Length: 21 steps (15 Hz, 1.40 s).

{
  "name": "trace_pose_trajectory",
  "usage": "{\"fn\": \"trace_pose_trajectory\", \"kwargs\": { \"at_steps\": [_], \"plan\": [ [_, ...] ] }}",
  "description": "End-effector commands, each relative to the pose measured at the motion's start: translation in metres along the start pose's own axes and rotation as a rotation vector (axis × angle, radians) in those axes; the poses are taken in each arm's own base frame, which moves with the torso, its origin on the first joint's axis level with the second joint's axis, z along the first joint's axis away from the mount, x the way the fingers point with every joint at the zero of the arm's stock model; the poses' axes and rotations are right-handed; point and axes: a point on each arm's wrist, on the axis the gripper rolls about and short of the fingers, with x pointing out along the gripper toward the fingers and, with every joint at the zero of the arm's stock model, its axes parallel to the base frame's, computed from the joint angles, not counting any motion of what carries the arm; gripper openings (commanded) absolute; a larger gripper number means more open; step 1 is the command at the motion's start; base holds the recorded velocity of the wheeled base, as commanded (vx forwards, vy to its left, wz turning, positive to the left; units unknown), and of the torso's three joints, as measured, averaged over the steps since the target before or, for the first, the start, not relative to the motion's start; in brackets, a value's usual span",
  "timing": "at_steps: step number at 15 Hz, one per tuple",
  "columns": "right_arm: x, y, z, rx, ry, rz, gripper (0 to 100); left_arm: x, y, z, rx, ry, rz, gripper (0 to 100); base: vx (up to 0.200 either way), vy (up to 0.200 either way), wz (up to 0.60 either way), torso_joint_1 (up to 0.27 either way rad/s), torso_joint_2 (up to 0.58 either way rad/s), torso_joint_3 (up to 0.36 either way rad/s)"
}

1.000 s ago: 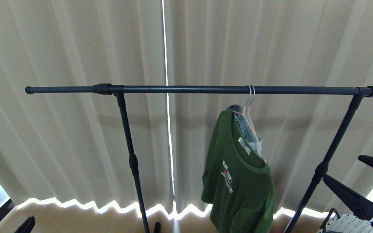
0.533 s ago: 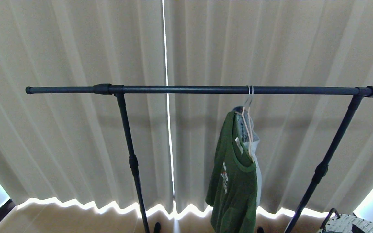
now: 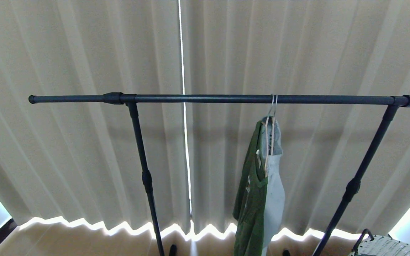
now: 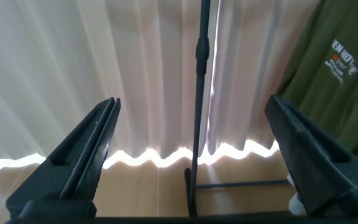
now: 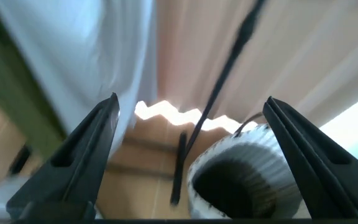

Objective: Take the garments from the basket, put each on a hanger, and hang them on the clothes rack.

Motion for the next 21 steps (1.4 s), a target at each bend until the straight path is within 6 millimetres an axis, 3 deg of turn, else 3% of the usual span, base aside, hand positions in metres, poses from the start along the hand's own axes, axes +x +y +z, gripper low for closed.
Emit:
{"fn": "trace_pose_trajectory", "kwargs": {
  "at_steps": [1,5,13,21],
  "plan": [
    [-0.0105,0.0005,-0.0058,0.011,-0.126,-0.033,100,0.0,0.0,0.0,0.0,0.0,0.0,100,0.0,0.0,0.0,0.0,0.0,0.0],
    [-0.0062,0.0021,-0.0144,0.101,-0.124,-0.021,100,-0.0001,0.0,0.0,0.0,-0.002,-0.001,100,0.0,0.0,0.0,0.0,0.0,0.0],
    [-0.0045,0.0057,-0.0132,0.053,-0.178,0.133,100,-0.0001,0.0,0.0,0.0,-0.002,0.0,100,0.0,0.0,0.0,0.0,0.0,0.0],
    [-0.0043,0.0056,-0.0134,0.06,-0.178,0.129,100,-0.0001,0.0,0.0,0.0,-0.002,0.0,100,0.0,0.0,0.0,0.0,0.0,0.0]
  ]
}}
